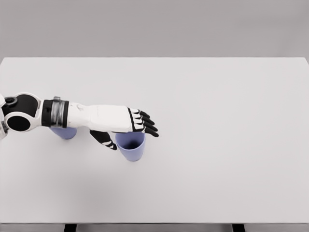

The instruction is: Place the right cup on the left cup with left arm

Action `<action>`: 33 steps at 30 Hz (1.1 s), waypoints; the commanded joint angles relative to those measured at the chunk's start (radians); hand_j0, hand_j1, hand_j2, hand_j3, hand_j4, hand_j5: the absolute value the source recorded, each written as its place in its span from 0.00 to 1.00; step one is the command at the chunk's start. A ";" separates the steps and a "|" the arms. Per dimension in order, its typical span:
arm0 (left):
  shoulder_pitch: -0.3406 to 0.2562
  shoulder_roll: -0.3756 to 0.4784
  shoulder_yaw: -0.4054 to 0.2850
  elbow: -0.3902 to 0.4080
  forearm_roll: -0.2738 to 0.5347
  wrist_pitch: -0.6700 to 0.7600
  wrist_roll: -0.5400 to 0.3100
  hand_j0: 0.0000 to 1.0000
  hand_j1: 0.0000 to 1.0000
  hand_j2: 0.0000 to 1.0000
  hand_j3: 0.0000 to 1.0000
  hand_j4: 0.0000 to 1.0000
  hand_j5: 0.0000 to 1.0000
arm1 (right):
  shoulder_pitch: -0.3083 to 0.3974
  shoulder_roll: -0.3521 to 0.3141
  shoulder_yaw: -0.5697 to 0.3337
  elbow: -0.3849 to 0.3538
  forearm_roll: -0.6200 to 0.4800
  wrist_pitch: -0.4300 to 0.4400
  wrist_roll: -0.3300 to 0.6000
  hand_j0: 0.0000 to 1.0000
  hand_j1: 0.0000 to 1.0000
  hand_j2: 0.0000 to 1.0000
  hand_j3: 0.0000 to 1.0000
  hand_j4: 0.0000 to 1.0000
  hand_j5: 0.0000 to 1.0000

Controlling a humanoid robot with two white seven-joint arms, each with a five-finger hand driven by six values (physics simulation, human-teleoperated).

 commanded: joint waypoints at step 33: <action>0.052 0.007 0.054 -0.011 -0.002 0.001 -0.012 0.68 0.68 0.68 0.68 0.68 0.68 | 0.000 0.000 0.000 0.000 0.001 0.001 0.000 1.00 1.00 1.00 1.00 1.00 1.00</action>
